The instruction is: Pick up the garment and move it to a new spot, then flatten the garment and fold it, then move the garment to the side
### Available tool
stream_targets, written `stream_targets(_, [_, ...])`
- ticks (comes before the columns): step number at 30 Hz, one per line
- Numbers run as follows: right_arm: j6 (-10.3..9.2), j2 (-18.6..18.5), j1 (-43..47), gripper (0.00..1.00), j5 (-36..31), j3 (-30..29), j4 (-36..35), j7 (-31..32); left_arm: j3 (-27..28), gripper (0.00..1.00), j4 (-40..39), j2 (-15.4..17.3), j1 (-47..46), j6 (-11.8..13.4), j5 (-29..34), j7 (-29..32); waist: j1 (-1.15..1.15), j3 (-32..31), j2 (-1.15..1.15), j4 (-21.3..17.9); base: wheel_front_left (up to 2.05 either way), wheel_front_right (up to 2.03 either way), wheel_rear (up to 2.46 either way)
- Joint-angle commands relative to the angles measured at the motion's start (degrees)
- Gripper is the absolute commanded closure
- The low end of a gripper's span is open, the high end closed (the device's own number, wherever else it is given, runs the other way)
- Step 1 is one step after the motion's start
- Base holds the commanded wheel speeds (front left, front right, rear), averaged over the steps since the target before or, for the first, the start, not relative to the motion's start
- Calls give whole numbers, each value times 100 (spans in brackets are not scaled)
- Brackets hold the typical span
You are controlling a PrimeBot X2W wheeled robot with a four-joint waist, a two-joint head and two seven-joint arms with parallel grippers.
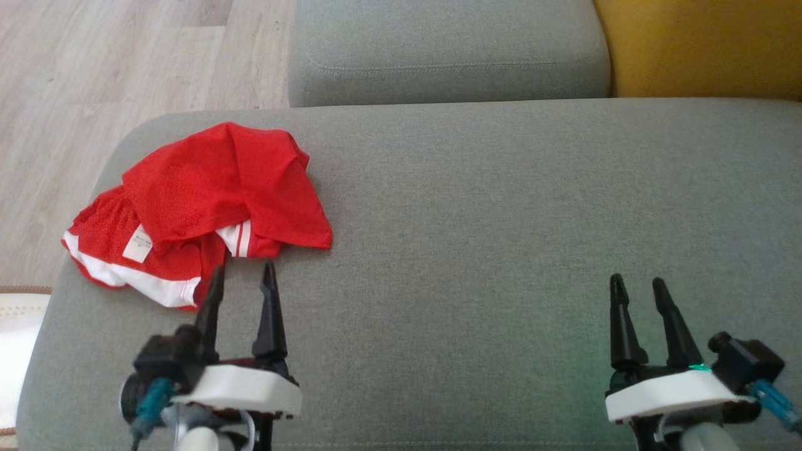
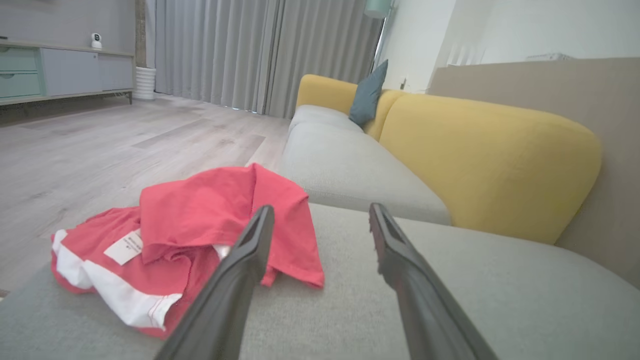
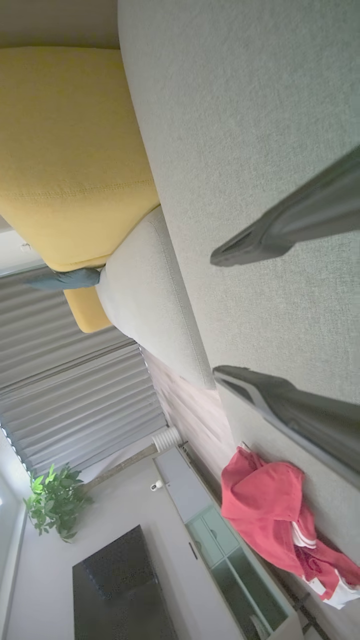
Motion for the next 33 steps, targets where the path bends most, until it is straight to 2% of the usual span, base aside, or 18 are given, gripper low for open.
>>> stream_targets(1, [-4,-53,-167,0,-121,160,-150,-96,137,0,-164,-23,-150,-10,153,-64,0,-1,0,2,0,0,0])
stream_targets(6, [-4,-54,-226,0,-415,208,-44,-179,155,0,-109,-37,-220,-42,491,-146,0,17,0,23,0,0,0])
stream_targets(21, [-4,-54,-294,0,-421,263,-31,-179,107,0,-133,-42,-285,7,390,-146,0,52,0,69,0,0,0])
stream_targets(26, [-4,-54,-281,0,-425,334,-31,-179,136,0,-111,-42,-300,12,394,-146,0,47,0,269,0,0,0])
stream_targets(33, [-4,-54,-225,0,-292,458,-41,-180,255,0,-128,-42,-281,32,460,-146,0,18,0,742,0,0,0])
